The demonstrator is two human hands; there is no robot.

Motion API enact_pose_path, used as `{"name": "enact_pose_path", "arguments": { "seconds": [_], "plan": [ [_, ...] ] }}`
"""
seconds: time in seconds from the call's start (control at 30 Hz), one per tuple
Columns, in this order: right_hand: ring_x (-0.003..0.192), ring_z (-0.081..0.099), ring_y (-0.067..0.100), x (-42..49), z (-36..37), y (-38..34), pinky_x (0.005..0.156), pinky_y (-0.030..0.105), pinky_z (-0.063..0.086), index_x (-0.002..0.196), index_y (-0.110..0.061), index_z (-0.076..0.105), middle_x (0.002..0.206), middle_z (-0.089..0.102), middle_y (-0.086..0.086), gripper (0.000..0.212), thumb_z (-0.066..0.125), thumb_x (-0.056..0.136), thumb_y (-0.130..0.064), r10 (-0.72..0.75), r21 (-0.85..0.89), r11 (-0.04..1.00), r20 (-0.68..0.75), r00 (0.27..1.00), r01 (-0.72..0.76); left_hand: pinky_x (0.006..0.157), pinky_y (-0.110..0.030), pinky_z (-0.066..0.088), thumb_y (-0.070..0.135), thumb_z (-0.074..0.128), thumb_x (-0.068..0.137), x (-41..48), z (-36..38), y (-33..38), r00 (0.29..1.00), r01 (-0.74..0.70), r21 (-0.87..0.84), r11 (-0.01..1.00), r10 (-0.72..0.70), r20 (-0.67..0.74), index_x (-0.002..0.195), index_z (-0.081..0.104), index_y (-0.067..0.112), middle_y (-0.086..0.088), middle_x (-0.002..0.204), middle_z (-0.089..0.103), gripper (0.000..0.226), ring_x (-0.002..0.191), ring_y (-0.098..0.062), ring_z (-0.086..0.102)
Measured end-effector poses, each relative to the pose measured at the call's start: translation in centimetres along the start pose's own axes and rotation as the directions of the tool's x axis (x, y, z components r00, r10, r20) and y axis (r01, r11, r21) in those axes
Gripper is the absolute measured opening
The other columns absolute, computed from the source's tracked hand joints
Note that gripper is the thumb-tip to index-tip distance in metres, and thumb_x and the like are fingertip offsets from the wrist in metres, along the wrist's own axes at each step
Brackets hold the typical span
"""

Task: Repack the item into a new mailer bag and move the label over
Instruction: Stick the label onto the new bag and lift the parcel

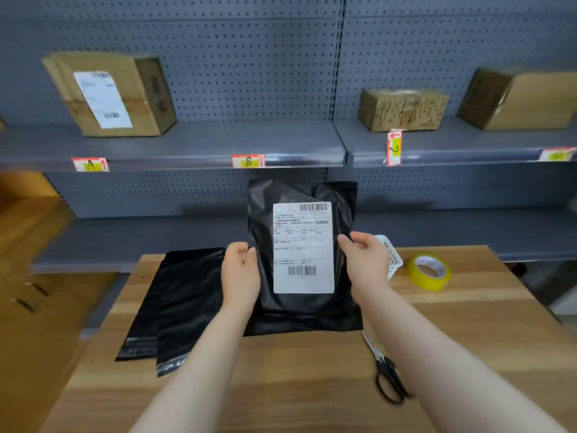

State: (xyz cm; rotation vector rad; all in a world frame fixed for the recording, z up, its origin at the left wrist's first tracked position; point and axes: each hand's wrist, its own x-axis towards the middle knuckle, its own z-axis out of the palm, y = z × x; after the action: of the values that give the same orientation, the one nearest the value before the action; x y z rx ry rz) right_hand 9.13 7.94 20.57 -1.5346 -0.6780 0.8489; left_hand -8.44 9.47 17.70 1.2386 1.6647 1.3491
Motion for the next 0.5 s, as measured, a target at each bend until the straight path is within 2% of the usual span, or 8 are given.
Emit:
{"name": "enact_pose_path", "arguments": {
  "seconds": [0.1, 0.17, 0.23, 0.3, 0.5],
  "plan": [
    [0.092, 0.055, 0.016, 0.6, -1.7, -2.6, 0.079, 0.025, 0.038, 0.111, -0.01, 0.059, 0.099, 0.061, 0.003, 0.024, 0.062, 0.089, -0.02, -0.046, 0.049, 0.998, -0.044, 0.998, 0.049, 0.074, -0.033, 0.042, 0.021, 0.046, 0.094, 0.7, 1.1, 3.4, 0.999, -0.037, 0.004, 0.999, 0.036, 0.009, 0.09, 0.053, 0.015, 0.007, 0.075, 0.056, 0.01, 0.076, -0.017, 0.052],
    [0.089, 0.054, 0.015, 1.1, -3.0, -4.2, 0.078, 0.025, 0.038, 0.11, -0.01, 0.059, 0.098, 0.06, 0.003, 0.023, 0.061, 0.089, -0.02, -0.09, 0.059, 0.994, -0.067, 0.994, 0.094, 0.076, -0.032, 0.042, 0.021, 0.046, 0.094, 0.8, 2.0, 5.8, 0.997, -0.068, -0.02, 0.997, 0.068, 0.023, 0.091, 0.053, 0.017, 0.004, 0.08, 0.058, 0.009, 0.079, -0.017, 0.052],
    [0.087, 0.054, 0.015, 1.8, -4.4, -5.9, 0.077, 0.024, 0.037, 0.108, -0.01, 0.059, 0.093, 0.059, 0.001, 0.02, 0.06, 0.089, -0.019, -0.131, 0.072, 0.988, -0.089, 0.987, 0.137, 0.073, -0.029, 0.039, 0.019, 0.046, 0.095, 0.6, 3.1, 8.1, 0.993, -0.108, -0.058, 0.992, 0.111, 0.044, 0.094, 0.053, 0.014, 0.002, 0.083, 0.058, 0.008, 0.076, -0.015, 0.051],
    [0.087, 0.054, 0.015, 2.6, -6.0, -7.4, 0.078, 0.025, 0.039, 0.103, -0.013, 0.058, 0.09, 0.059, 0.0, 0.015, 0.061, 0.089, -0.019, -0.164, 0.08, 0.982, -0.102, 0.981, 0.172, 0.067, -0.028, 0.038, 0.019, 0.046, 0.095, 0.1, 4.3, 10.1, 0.987, -0.147, -0.083, 0.986, 0.152, 0.05, 0.094, 0.052, 0.015, 0.004, 0.077, 0.055, 0.007, 0.069, -0.012, 0.047],
    [0.089, 0.055, 0.016, 6.1, -11.5, -9.4, 0.079, 0.027, 0.041, 0.099, -0.017, 0.056, 0.097, 0.06, 0.002, 0.011, 0.06, 0.09, -0.02, -0.219, 0.096, 0.969, -0.098, 0.971, 0.228, 0.058, -0.024, 0.034, 0.018, 0.044, 0.095, -2.4, 9.5, 13.5, 0.978, -0.2, -0.099, 0.975, 0.204, 0.033, 0.091, 0.051, 0.014, 0.007, 0.07, 0.049, 0.009, 0.062, -0.009, 0.041]
  ]
}}
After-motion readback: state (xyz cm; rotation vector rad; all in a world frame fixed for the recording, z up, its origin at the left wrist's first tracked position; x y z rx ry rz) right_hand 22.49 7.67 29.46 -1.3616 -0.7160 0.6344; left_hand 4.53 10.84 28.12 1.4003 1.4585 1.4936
